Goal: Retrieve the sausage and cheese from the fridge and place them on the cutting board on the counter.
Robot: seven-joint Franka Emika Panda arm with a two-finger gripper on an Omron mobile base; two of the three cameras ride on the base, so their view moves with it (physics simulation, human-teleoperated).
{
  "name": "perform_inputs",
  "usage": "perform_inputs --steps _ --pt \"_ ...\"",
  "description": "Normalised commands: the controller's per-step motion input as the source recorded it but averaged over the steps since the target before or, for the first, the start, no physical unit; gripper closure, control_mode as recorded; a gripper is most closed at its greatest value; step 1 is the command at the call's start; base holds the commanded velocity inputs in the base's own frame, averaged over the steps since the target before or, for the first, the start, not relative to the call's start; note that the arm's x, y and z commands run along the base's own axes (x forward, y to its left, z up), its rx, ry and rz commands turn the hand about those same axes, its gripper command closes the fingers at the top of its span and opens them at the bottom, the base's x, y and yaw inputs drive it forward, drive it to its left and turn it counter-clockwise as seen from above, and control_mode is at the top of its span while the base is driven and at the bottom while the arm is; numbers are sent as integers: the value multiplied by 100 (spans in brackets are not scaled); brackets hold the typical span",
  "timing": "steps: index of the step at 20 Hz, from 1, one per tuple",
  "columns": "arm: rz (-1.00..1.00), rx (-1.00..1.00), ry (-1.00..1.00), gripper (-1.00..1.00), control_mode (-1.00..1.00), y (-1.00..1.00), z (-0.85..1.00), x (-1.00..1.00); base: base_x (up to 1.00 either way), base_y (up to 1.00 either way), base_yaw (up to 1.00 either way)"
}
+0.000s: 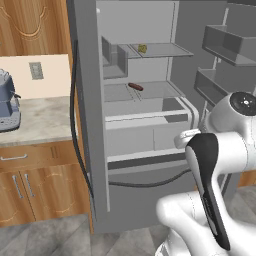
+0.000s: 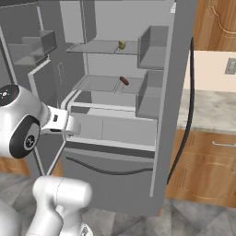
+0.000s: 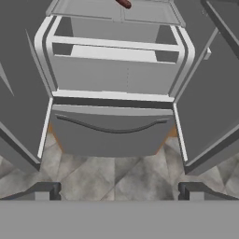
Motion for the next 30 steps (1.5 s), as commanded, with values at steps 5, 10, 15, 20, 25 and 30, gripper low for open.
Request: perform_inputs --steps 5,10,15,20,25,30 --pt "0 0 0 -100 -100 0 0 0 0 0 0" --pt "0 0 0 -100 -100 0 0 0 0 0 0" --pt "0 0 0 -100 -100 0 0 0 0 0 0" --pt "0 0 0 -100 -100 0 0 0 0 0 0" --pt "0 0 0 -100 -100 0 0 0 0 0 0" --pt "0 0 0 -100 -100 0 0 0 0 0 0"
